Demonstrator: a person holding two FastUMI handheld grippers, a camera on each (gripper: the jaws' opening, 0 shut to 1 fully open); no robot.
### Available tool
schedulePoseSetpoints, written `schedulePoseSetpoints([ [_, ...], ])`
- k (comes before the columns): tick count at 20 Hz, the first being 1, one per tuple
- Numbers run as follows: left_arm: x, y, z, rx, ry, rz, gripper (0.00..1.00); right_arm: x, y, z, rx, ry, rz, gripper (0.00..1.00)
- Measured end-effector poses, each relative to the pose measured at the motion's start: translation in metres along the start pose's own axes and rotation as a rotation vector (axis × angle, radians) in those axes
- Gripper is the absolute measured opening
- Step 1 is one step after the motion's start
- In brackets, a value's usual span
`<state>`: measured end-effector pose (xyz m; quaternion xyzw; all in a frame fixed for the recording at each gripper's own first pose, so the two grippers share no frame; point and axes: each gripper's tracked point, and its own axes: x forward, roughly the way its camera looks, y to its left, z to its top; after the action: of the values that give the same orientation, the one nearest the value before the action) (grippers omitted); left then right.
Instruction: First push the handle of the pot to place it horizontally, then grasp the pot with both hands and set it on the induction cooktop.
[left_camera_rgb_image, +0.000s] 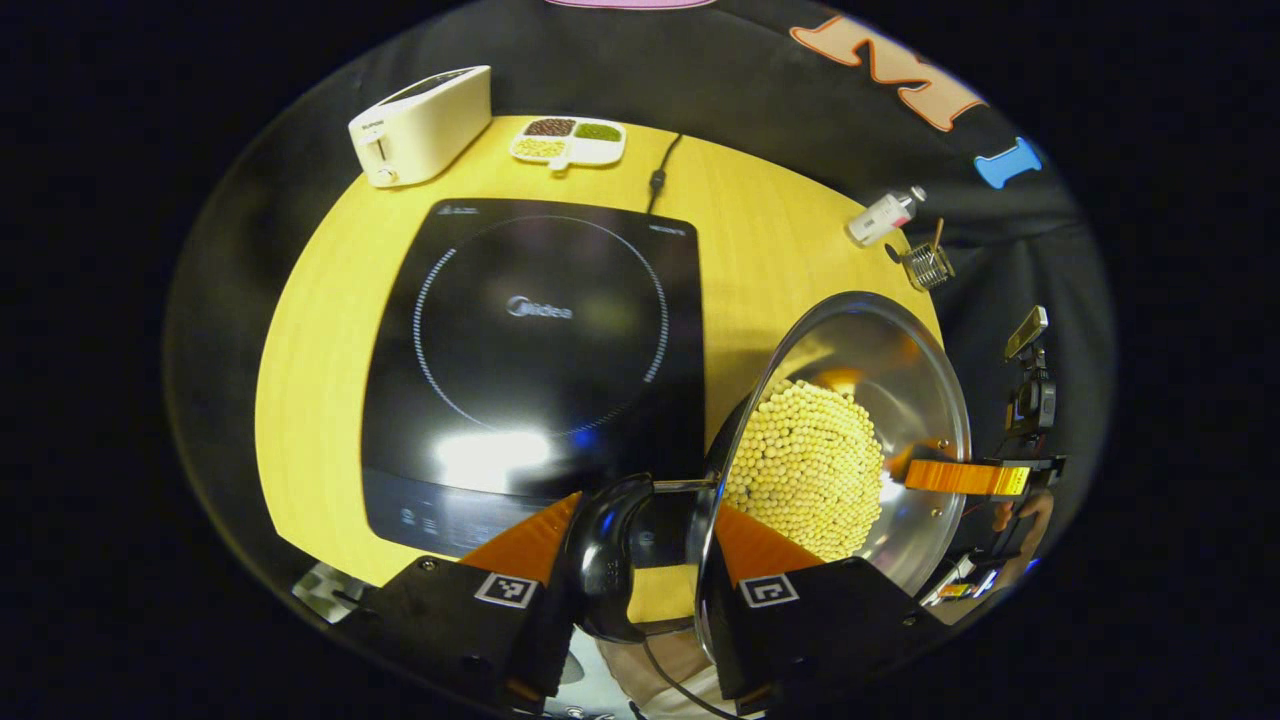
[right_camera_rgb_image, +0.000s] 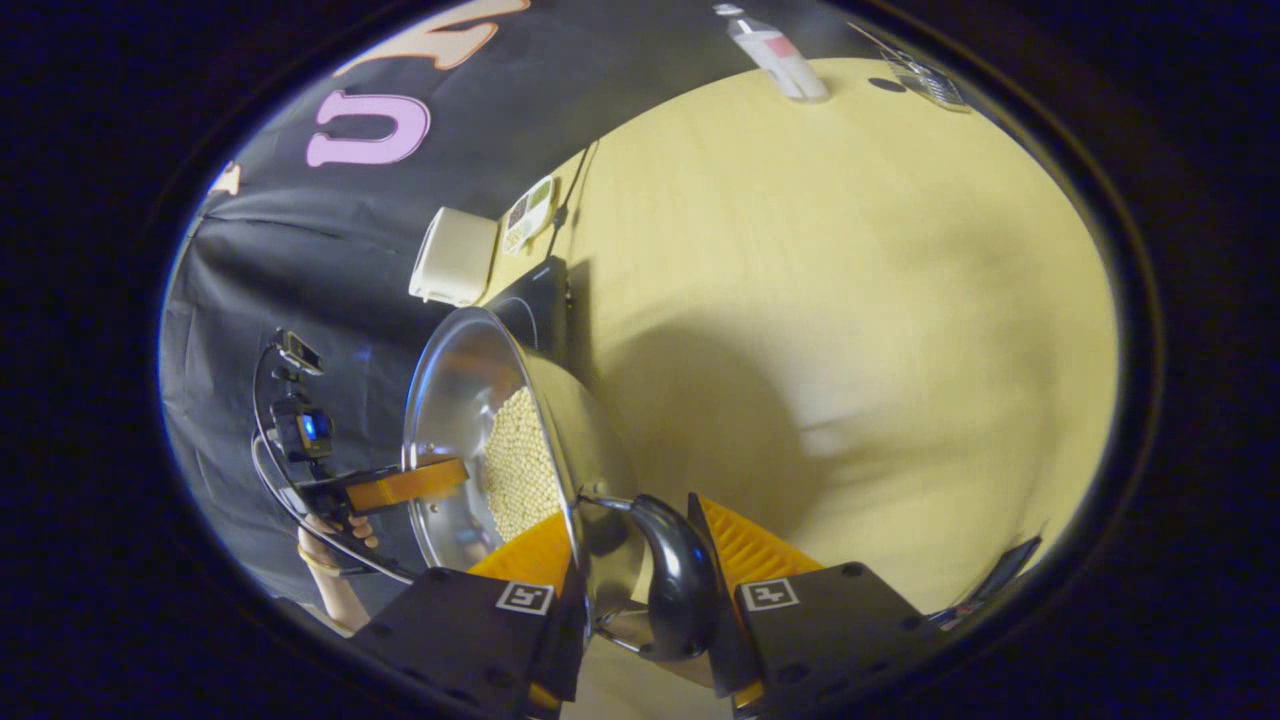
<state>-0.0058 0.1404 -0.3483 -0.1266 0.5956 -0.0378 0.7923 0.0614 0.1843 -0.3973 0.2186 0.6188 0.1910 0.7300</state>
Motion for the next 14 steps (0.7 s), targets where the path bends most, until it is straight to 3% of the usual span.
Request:
schedulePoseSetpoints([
  [5, -0.006, 0.068, 0.018, 0.0, -0.016, -0.006, 0.59, 0.043, 0.052, -0.003, -0.005, 0.0, -0.017, 0.48],
  [14, 0.01, 0.151, 0.074, -0.002, -0.075, -0.015, 0.58, 0.119, 0.11, 0.043, -0.03, -0.049, -0.07, 0.53],
])
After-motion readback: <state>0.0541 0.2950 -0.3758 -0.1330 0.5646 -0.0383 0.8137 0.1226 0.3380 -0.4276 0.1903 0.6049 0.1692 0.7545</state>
